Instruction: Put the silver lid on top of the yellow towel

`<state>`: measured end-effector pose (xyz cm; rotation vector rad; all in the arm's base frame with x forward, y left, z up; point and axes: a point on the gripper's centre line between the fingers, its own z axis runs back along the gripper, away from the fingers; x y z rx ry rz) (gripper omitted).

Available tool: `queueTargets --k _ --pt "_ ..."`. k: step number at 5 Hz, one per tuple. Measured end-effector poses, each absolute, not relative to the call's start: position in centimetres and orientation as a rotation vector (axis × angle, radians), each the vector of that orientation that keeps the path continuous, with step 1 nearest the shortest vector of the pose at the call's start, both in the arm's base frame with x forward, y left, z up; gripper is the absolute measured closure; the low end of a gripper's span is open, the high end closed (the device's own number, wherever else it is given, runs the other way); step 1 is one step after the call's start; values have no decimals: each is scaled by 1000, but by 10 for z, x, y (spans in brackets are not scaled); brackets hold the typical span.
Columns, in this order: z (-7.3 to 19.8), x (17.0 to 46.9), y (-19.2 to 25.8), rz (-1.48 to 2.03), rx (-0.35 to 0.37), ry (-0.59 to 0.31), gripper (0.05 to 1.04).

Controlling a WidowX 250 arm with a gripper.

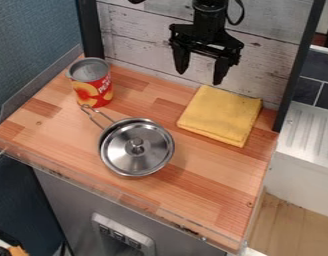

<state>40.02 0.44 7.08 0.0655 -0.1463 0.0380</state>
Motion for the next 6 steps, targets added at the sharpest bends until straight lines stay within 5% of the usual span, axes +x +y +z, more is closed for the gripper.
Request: queueTargets --k 1,4,6 --pt "53 393 4 37 67 -99 83" --pt "69 308 21 56 1 -120 83" --pt "32 283 27 14 -11 -21 83"
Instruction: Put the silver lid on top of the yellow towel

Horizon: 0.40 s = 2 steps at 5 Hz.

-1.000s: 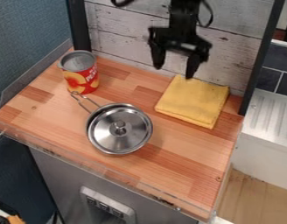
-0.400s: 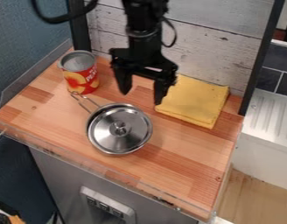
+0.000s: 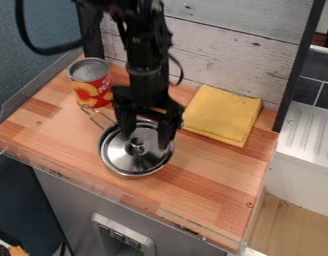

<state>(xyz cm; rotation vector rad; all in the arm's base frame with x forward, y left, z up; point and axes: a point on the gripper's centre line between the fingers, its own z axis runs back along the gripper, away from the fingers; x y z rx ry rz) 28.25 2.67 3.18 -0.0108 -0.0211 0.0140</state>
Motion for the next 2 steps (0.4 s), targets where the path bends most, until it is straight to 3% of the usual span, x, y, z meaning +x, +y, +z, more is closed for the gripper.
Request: queueTargets --k 1,2 --pt "22 281 33 13 -4 -13 128" --pt "23 281 35 19 1 -17 400"
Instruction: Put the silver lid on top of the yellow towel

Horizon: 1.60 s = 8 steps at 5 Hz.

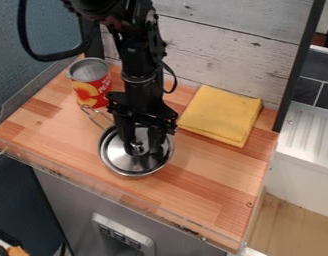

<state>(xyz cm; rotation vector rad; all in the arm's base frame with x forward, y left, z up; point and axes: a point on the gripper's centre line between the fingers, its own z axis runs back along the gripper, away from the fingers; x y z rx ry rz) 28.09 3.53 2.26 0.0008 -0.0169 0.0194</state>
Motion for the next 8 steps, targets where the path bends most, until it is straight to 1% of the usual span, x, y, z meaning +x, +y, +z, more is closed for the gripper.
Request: queueTargets --k 1,2,3,4,5,6,7,8 --pt "23 280 40 25 -6 -19 699" --pt "23 279 41 19 -10 -11 807" --pt "27 274 43 27 -22 17 807" --pt "52 295 42 53 -48 -45 807" --pt "78 323 33 80 -89 -132 807" --pt "89 342 5 20 -101 -183 807" --pt "82 361 -21 -18 -92 -220 807" --pt "68 375 -31 -25 -76 -241 807"
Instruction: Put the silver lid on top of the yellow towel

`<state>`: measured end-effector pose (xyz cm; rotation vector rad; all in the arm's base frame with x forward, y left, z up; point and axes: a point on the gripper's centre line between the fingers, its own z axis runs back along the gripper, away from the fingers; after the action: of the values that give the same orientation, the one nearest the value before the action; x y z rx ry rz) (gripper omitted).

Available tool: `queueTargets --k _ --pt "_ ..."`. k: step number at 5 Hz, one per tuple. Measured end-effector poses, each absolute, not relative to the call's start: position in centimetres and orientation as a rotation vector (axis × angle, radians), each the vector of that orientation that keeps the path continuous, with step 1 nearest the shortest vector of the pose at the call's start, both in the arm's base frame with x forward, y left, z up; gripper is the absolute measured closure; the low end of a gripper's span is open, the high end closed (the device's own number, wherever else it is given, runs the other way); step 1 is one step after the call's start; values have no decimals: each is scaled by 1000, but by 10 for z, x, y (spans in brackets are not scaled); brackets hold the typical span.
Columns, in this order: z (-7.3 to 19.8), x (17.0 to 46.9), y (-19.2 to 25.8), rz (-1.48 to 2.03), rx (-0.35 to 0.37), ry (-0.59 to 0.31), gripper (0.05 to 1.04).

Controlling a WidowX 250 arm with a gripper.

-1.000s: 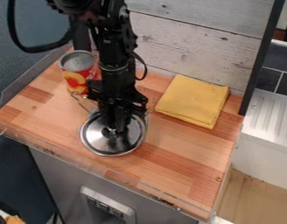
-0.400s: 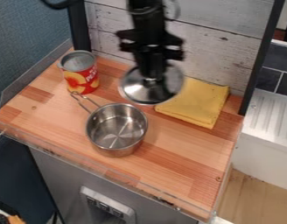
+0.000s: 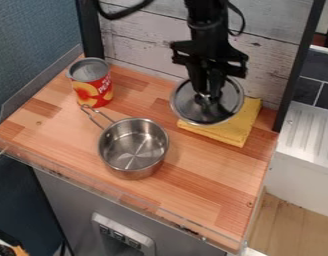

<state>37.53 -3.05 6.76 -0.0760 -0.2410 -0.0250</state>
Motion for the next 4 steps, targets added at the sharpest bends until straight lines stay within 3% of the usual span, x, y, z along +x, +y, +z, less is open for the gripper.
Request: queueTargets --k 1,3,4 --pt "50 389 -31 -3 -58 -243 807" --pt "5 404 -36 31 -77 -162 807" --pt "2 411 -40 42 -101 -145 807"
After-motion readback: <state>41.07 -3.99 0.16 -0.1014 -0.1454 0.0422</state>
